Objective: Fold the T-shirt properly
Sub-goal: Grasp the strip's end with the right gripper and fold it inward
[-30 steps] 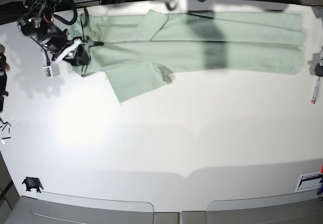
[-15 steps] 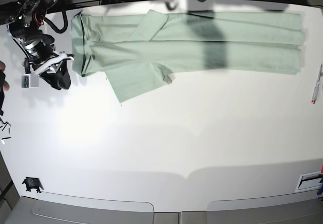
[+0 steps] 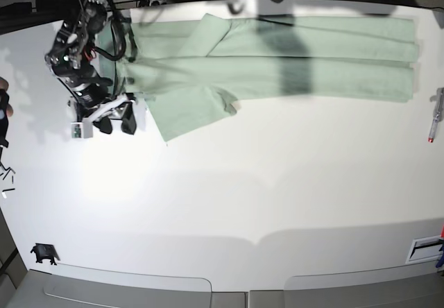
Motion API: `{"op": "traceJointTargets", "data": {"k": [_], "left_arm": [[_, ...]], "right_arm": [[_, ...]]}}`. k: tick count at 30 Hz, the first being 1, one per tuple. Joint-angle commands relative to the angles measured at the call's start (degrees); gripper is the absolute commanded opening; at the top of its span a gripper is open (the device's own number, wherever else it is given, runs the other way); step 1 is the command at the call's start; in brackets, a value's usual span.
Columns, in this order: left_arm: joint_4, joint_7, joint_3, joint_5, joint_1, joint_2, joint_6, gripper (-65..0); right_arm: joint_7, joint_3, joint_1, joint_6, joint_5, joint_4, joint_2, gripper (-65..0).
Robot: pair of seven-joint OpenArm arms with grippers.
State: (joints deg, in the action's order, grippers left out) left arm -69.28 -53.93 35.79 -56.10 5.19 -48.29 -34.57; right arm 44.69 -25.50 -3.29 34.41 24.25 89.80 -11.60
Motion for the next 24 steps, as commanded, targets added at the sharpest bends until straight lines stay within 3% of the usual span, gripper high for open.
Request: {"op": "traceJointTargets", "data": {"k": [1,8,16,18,23,24], "left_arm": [[-0.8,1.3,0.6,-1.0,-0.6,-1.9,-0.2,-42.8],[-0.8,1.3,0.6,-1.0,-0.6,-1.9,-0.2,-42.8],[-0.8,1.3,0.6,-1.0,-0.6,-1.9,-0.2,-42.8],[-0.8,1.3,0.6,-1.0,-0.6,-1.9,-0.2,-42.8],[-0.8,1.3,0.6,-1.0,-0.6,-1.9,-0.2,-42.8],[-0.8,1.3,0.6,-1.0,-0.6,-1.9,-0.2,-42.8]], "right_arm": [[-1.4,0.7,2.3,-0.1,1.0,-1.4,-0.8,-28.6],[-0.7,6.6,11.4,-0.2,1.0,-17.9,-0.7,-28.6],[6.0,12.2,12.8,-0.2,1.6,-20.2,-0.3,-29.1],[6.9,13.0,12.8,-0.2,1.6,-20.2,-0.3,-35.2],[7.7,13.5,12.8,-0.2,1.7,-20.2,-0.3,-64.6],[8.1,13.5,12.8,-0.2,1.7,-20.2,-0.3,-65.0]]}}
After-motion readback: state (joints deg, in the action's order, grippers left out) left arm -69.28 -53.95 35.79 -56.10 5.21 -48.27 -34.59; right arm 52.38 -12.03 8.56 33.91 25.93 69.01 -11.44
